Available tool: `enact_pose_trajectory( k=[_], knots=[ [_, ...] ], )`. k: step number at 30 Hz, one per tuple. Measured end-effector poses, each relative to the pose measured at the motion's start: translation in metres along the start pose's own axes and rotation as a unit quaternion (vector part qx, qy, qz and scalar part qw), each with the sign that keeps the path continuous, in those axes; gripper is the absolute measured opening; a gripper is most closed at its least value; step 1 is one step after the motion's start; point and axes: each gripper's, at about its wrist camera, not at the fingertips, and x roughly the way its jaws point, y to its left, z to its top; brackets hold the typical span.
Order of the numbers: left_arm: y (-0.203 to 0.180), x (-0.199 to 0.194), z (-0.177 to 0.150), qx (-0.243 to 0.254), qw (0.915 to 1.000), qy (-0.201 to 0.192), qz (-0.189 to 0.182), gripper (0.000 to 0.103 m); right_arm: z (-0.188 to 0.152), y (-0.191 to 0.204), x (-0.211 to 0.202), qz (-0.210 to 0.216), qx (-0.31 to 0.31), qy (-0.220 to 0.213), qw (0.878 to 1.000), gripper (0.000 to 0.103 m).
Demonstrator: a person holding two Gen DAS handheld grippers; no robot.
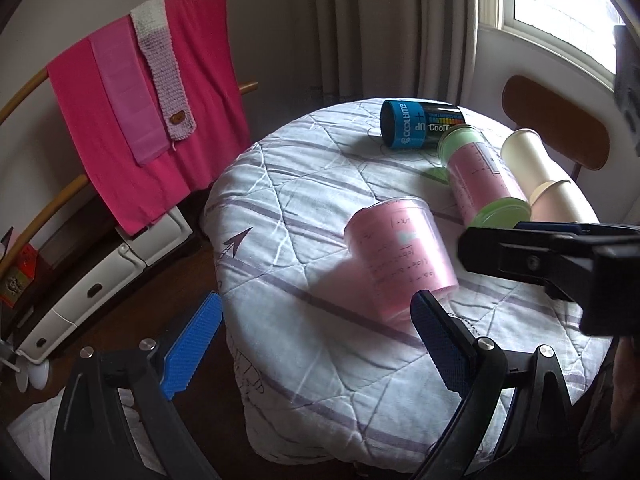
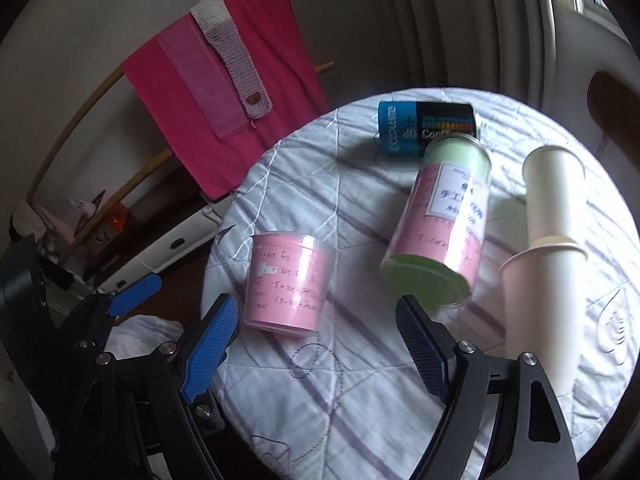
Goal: Flip cup upright
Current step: 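Close the right tool on the pink cup's rim, then lift and rotate the pink cup with the right tool, opening upward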
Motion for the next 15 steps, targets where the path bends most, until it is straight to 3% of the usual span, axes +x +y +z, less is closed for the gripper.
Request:
enact_pose_trajectory(
  k=[11,15],
  knots=[
    [0.002,0.016,-0.004,0.014,0.9995,0.021,-0.020,0.097,0.020,0.013,0.047,0.030,0.025,0.066,0.997,0.082],
    [0.004,0.018,-0.005,0.009,0.9990,0.026,-0.035,0.097,0.023,0.011,0.057,0.031,0.029,0.081,0.996,0.067]
  ],
)
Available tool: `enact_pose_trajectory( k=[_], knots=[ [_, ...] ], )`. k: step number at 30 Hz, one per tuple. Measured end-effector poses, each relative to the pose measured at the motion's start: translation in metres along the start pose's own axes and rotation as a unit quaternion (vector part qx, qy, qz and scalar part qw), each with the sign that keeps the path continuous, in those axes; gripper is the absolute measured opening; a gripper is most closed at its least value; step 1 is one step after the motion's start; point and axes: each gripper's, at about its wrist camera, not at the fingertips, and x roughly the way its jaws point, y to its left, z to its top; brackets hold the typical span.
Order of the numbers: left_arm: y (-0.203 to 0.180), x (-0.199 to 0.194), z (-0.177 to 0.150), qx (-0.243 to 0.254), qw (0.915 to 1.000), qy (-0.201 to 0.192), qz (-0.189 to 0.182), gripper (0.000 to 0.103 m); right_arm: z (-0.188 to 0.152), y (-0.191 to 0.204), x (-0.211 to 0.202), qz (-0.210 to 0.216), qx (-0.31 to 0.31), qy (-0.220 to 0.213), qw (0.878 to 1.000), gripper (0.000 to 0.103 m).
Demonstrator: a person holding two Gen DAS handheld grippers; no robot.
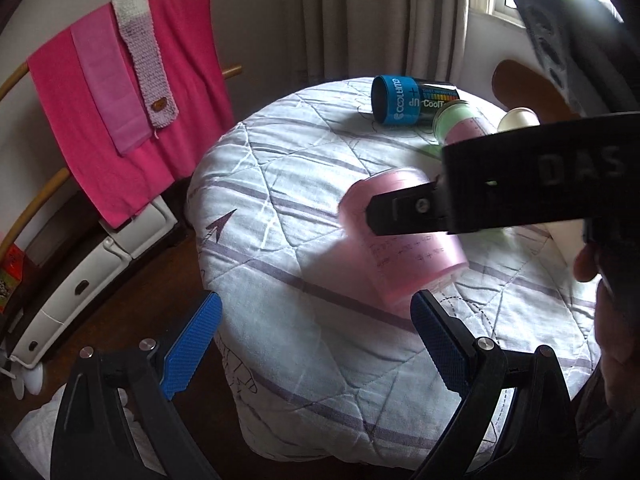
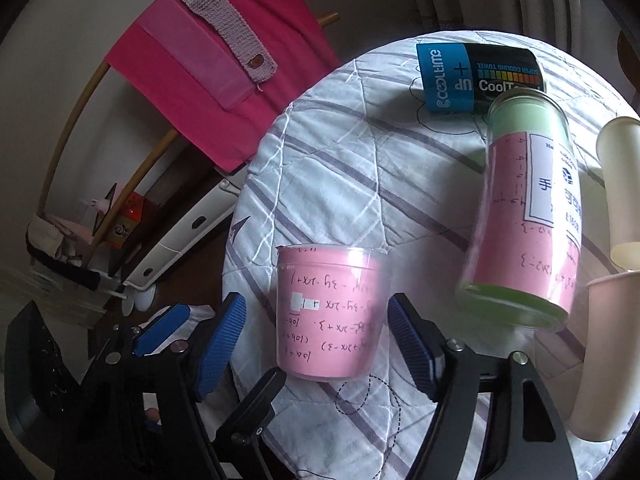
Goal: Flip cup upright
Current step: 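Lift and rotate the pink cup with the right tool, opening upward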
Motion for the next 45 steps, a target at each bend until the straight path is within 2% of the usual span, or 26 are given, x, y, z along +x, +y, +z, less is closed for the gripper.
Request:
enact_pose_trajectory(
  k=[2,8,11,18,23,27,31,34,38,42,45],
  knots=[
    [0.001,0.003,0.001,-0.006,1.0000,0.003,-0.003,0.097,0.001,-0.002,0.002,0.006,0.005,0.002,1.000,0.059],
    [0.007,0.016,0.006,-0.018,0.9997,0.009,0.012,0.097,0.005,-0.004,0.001,0.014,0.000,-0.022,1.000,0.059],
    [0.012,0.025,0.012,-0.028,0.9995,0.012,0.008,0.097,0.010,-0.004,0.003,0.012,-0.002,-0.036,0.999,0.058],
    [0.021,0.048,0.025,-0.041,0.9988,0.028,0.005,0.097,0.020,0.000,0.008,-0.016,-0.015,-0.080,0.997,0.059],
    [0.029,0.049,0.023,-0.045,0.9985,0.030,-0.002,0.097,0.031,-0.002,0.014,-0.025,-0.005,-0.056,0.998,0.059],
    [0.034,0.046,0.021,-0.052,0.9982,0.029,0.000,0.097,0.046,-0.002,0.026,-0.017,0.019,0.004,1.000,0.064],
    [0.035,0.044,0.021,-0.053,0.9983,0.022,-0.004,0.097,0.052,0.002,0.035,-0.021,0.023,0.030,0.999,0.067],
    [0.037,0.050,0.022,-0.058,0.9979,0.028,-0.003,0.097,0.051,0.001,0.041,-0.015,0.034,0.031,0.999,0.067],
    [0.044,0.058,0.022,-0.068,0.9970,0.036,0.002,0.097,0.044,0.000,0.038,-0.005,0.032,0.002,0.999,0.066],
    [0.048,0.060,0.022,-0.077,0.9963,0.038,0.002,0.097,0.035,-0.002,0.029,0.027,0.032,-0.033,0.999,0.066],
    [0.051,0.055,0.019,-0.081,0.9961,0.034,-0.009,0.097,0.027,0.004,0.021,0.028,0.004,-0.069,0.997,0.066]
  ],
)
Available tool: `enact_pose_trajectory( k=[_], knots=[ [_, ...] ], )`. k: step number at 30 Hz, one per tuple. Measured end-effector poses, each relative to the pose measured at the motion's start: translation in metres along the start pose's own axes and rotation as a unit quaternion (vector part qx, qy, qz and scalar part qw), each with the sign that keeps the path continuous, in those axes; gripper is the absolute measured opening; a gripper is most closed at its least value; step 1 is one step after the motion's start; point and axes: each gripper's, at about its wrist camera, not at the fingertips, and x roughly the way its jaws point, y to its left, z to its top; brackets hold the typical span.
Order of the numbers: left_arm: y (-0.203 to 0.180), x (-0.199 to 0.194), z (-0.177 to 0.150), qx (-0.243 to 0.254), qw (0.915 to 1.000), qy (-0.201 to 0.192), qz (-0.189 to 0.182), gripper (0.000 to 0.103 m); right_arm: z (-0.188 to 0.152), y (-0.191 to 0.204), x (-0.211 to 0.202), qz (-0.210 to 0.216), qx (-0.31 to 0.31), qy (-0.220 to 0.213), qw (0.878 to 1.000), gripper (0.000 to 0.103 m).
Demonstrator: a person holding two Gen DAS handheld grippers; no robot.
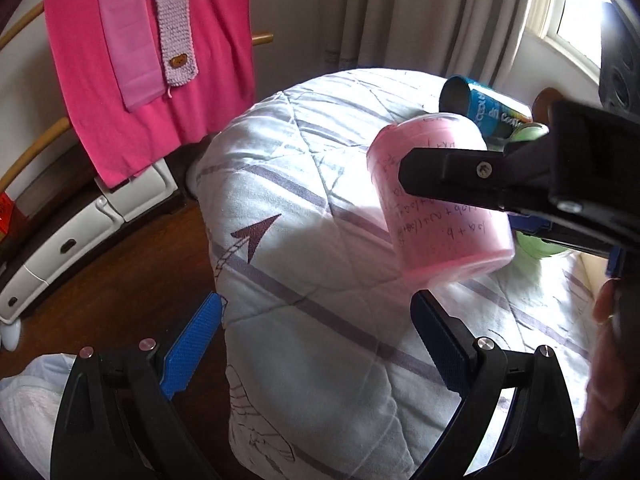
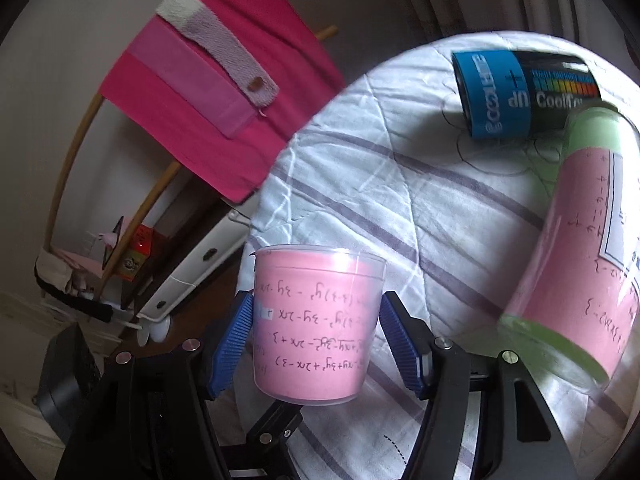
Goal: Flip cup upright
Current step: 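Lift and rotate the pink cup with the right tool, opening upward, then lower the pink cup onto the table and open the right tool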
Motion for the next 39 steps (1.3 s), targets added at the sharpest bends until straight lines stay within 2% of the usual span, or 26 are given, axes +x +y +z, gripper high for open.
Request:
enact_pose_trajectory(
  k=[4,5,10,13,16,20,25,28,31,34,39],
  knots=[
    [0.000,-0.006,-0.005,0.001,1.0000,-0.005,-0.002,0.097,-0.008,0.009,-0.007,-0.036,-0.043,-0.055,0.997,0.066],
    [0.000,-0.007,-0.004,-0.001,0.9999,-0.007,-0.007,0.097,-0.008,0.011,-0.007,-0.034,-0.049,-0.062,0.996,0.066],
    [-0.004,-0.024,-0.003,-0.004,0.9982,-0.043,-0.043,0.097,-0.011,0.011,-0.010,-0.031,-0.050,-0.074,0.996,0.066],
    [-0.006,-0.036,-0.003,-0.005,0.9941,-0.074,-0.080,0.097,-0.012,0.009,-0.016,-0.026,-0.051,-0.085,0.995,0.066],
    [-0.009,-0.040,-0.002,-0.008,0.9904,-0.084,-0.109,0.097,-0.014,0.007,-0.017,-0.019,-0.048,-0.083,0.995,0.066],
    [-0.009,-0.031,0.003,-0.026,0.9930,-0.079,-0.084,0.097,-0.018,0.005,-0.021,-0.020,-0.048,-0.092,0.994,0.066],
    [-0.018,-0.025,0.001,-0.015,0.9946,-0.071,-0.075,0.097,-0.021,0.004,-0.026,-0.030,-0.059,-0.104,0.992,0.066],
    [-0.021,-0.019,0.003,-0.006,0.9960,-0.068,-0.057,0.097,-0.024,0.004,-0.029,-0.046,-0.073,-0.118,0.989,0.066],
    [-0.020,-0.012,0.004,-0.008,0.9966,-0.060,-0.057,0.097,-0.027,0.009,-0.028,-0.073,-0.094,-0.128,0.985,0.066],
    [-0.018,-0.004,0.003,-0.010,0.9980,-0.050,-0.038,0.097,-0.030,0.010,-0.024,-0.087,-0.108,-0.127,0.982,0.066],
    [-0.018,0.002,-0.003,-0.008,0.9989,-0.031,-0.034,0.097,-0.034,0.010,-0.018,-0.100,-0.119,-0.112,0.981,0.066]
  ],
)
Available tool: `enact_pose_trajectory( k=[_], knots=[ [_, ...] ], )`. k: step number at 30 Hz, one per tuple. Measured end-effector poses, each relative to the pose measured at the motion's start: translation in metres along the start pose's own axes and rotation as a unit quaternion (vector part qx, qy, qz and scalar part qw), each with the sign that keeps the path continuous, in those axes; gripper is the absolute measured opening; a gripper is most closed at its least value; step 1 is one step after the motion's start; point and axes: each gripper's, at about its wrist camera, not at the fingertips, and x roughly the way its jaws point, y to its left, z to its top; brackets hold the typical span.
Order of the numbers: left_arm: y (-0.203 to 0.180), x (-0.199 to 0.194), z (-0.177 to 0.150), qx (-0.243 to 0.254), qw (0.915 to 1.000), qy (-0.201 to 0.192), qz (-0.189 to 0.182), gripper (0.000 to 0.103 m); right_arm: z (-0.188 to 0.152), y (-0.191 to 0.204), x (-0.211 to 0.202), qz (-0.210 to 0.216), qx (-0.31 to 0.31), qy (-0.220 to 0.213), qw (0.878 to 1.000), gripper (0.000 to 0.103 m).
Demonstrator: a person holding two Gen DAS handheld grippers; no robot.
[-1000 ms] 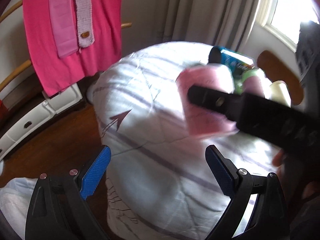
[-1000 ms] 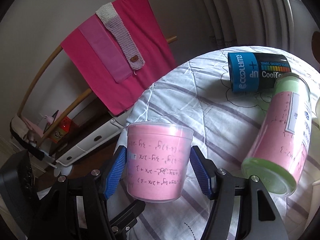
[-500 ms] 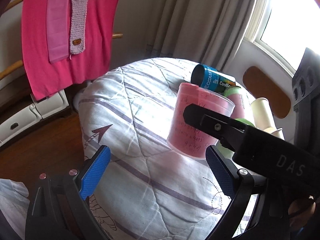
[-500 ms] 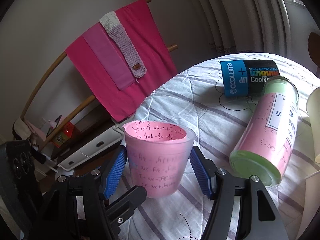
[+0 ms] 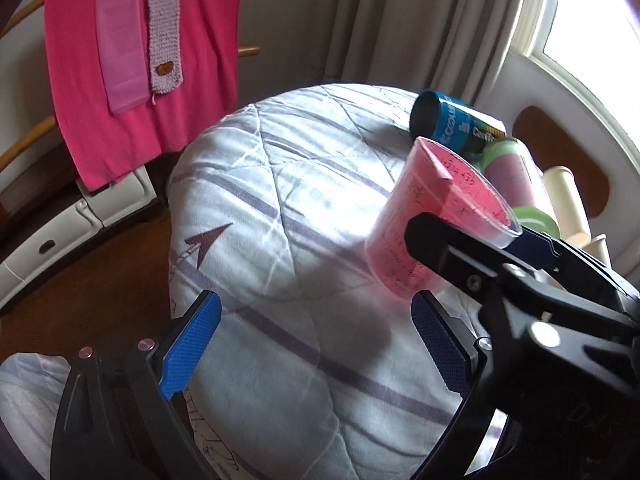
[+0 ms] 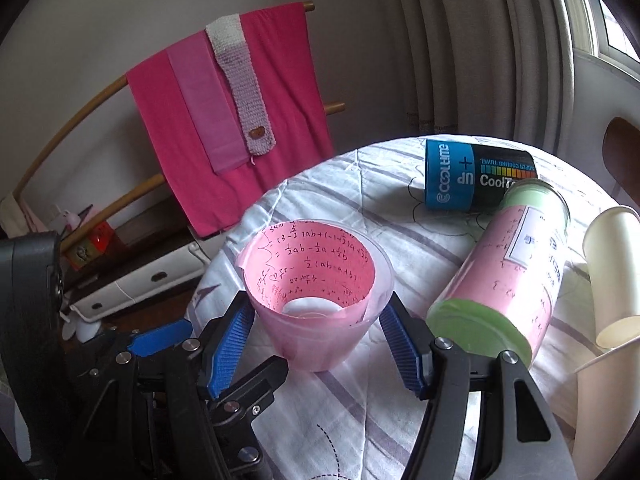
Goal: Flip cup upright
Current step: 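Lower the pink cup onto the table and open the right tool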
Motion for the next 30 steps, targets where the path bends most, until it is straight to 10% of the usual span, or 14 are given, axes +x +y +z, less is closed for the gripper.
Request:
enact_pose_trajectory(
  k=[30],
  knots=[
    [-0.064,-0.084,-0.020,0.069,0.9952,-0.069,0.009,0.101,-0.024,-0.009,-0.094,-0.047,-0.004,-0.043,0.998,0.080]
  ],
)
